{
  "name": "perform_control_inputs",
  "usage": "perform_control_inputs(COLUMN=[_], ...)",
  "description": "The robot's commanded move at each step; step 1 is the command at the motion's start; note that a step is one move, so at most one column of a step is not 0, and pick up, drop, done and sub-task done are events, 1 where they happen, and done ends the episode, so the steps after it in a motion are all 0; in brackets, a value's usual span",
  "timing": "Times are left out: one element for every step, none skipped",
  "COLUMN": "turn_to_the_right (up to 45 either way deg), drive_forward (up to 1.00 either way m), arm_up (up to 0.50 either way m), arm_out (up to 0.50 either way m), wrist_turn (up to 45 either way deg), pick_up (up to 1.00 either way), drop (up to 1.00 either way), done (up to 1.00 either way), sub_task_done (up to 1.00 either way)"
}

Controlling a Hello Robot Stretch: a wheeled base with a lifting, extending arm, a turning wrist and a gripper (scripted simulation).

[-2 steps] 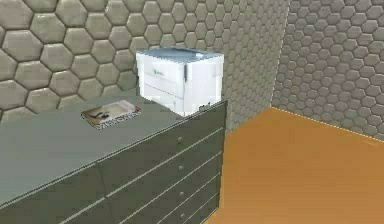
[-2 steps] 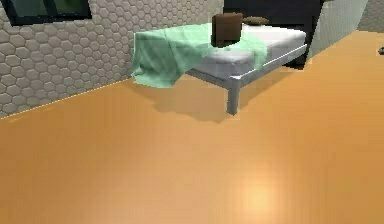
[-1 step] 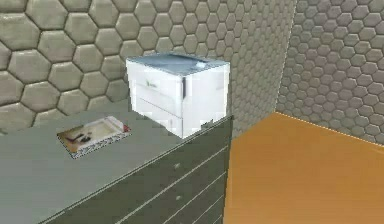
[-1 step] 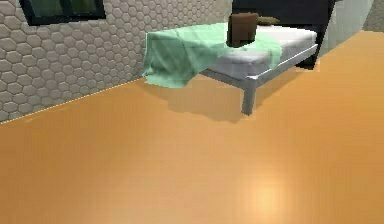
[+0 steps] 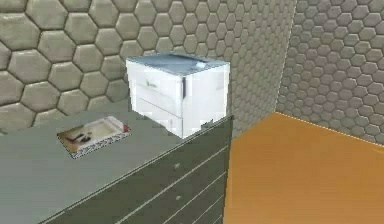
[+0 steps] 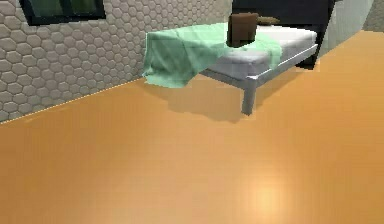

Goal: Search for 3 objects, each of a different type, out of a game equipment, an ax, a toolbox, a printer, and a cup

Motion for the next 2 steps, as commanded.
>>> perform_control_inputs(turn_to_the_right=[-45.0, 0.0], drive_forward=[0.0, 0.15], arm_up=[0.0, 0.0], arm_out=[0.0, 0.0], wrist_turn=[0.0, 0.0], pick_up=[0.0, 0.0], drop=[0.0, 0.0], done=[0.0, 0.0], sub_task_done=[0.0, 0.0])
